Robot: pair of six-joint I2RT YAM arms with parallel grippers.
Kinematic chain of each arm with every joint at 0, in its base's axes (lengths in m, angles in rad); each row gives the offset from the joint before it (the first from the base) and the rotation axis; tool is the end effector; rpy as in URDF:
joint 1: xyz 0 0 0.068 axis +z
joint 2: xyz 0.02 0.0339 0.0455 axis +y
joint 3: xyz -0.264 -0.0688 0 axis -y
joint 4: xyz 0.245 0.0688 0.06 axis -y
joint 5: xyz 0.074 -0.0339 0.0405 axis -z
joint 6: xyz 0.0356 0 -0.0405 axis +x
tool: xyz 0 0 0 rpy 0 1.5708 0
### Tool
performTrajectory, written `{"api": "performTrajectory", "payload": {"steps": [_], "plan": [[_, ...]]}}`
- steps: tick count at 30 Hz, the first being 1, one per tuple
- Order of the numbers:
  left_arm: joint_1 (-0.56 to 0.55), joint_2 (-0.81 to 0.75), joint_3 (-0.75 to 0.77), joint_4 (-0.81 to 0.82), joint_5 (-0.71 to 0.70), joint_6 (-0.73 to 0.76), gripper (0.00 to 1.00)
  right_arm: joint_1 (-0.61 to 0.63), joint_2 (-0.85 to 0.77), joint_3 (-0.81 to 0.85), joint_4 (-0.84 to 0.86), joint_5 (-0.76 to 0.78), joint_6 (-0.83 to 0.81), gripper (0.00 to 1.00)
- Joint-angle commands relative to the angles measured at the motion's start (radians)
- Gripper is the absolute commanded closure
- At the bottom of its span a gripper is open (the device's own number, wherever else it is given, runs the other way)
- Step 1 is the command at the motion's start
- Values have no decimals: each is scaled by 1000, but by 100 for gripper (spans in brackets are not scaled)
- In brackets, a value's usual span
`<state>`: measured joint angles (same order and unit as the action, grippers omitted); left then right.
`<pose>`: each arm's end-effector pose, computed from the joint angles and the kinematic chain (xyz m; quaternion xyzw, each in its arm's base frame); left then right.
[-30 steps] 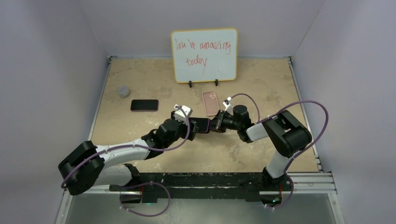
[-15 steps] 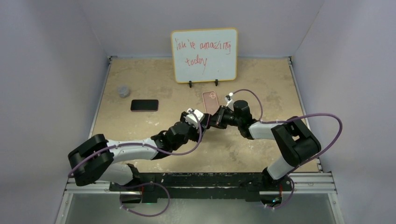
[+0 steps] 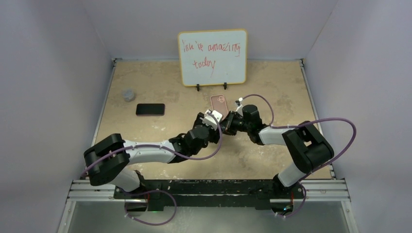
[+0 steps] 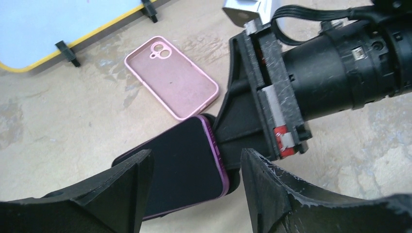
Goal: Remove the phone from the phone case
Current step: Remove the phone case from the phone.
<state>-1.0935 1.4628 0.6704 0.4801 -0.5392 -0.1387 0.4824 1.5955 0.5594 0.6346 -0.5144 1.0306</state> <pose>0.1567 -0.2632 0.2115 0.2188 0.7642 -0.1521 0.5874 0.2573 0.1545 0.1562 0.0831 0.8144 0.5206 0.2426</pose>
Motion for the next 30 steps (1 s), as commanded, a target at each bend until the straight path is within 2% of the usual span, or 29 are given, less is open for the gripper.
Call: {"api": "performTrajectory", "payload": {"steps": [1,5,12,16,20,30], "plan": [[-12,41,70,-28,20,-42,32,2,-23,40,68,-13,32,100],[4,29,75,-74,72,-105,29,2,-30,40,66,-17,30,100],[91,-12,93,-188,269,-197,29,2,-37,39,67,-17,31,100],[157,-73,51,-216,361,-242,28,1,-45,39,66,-17,31,100],[179,-110,33,-219,424,-208,28,2,-48,38,63,-12,29,100],[217,-82,69,-272,562,-184,27,7,-52,37,64,-9,32,100]]}}
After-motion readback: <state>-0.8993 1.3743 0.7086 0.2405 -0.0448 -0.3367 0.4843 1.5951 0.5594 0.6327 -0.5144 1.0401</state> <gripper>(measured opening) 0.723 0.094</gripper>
